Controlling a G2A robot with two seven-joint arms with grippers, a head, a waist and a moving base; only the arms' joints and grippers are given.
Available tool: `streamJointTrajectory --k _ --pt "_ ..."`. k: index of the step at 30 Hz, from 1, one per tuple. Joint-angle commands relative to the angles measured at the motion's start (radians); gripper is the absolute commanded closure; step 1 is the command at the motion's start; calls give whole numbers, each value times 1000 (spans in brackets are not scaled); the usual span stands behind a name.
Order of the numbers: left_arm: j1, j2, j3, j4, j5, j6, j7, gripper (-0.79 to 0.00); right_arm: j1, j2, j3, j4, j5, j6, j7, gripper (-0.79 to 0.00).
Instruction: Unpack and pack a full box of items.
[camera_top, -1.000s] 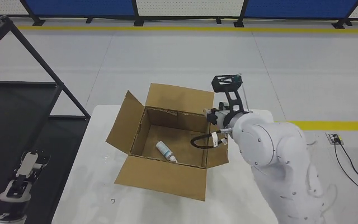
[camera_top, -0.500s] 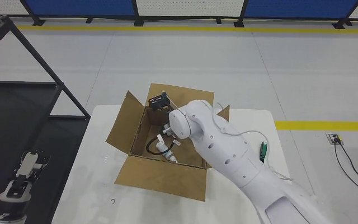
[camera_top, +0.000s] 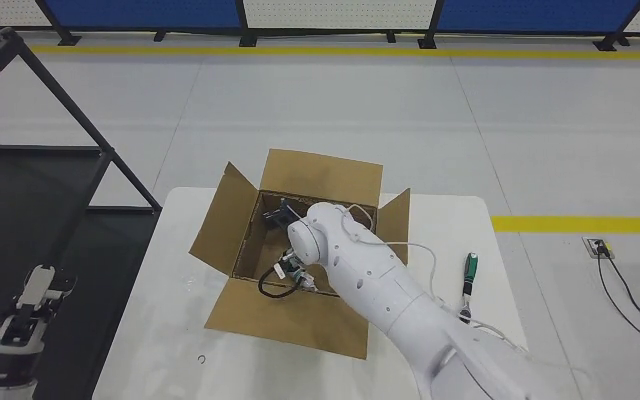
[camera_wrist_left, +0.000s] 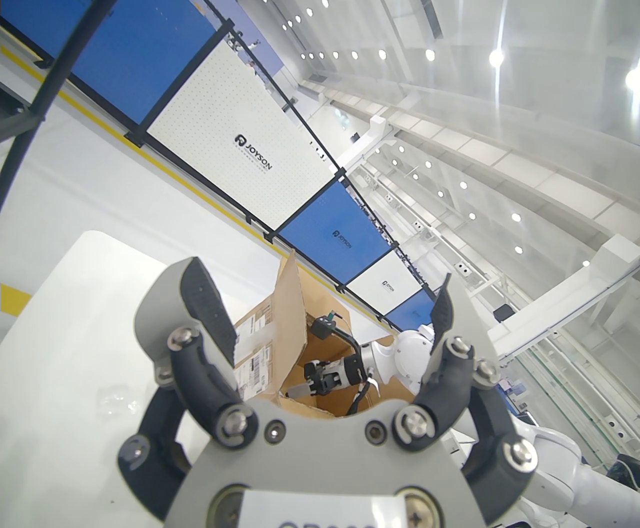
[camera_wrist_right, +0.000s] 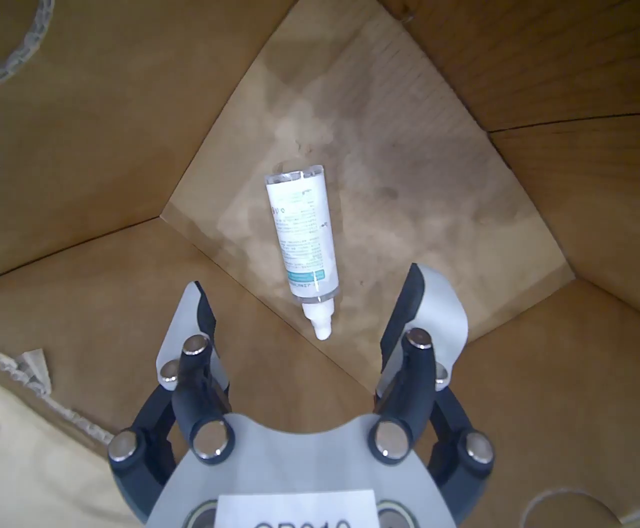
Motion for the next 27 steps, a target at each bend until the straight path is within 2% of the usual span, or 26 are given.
streamJointTrajectory --k 1,2,4,13,16,27 --pt "0 0 -3 5 -4 1 -2 -785 -2 -20 -9 41 -2 -1 -27 -739" --pt "1 1 -5 6 -7 2 -3 -785 -1 -29 -9 62 4 3 -30 -785" --pt "2 1 -8 9 -7 6 -3 -785 6 -40 -9 87 8 24 -34 -785" --pt "7 2 -7 17 -2 13 -3 -785 6 -40 -9 87 8 24 -34 -785" --pt "2 3 0 15 4 15 -6 -785 -12 -37 -9 85 -8 33 -73 -785" --pt "-4 6 -1 17 8 21 -7 -785 -54 -42 -42 91 -115 -131 -153 -785"
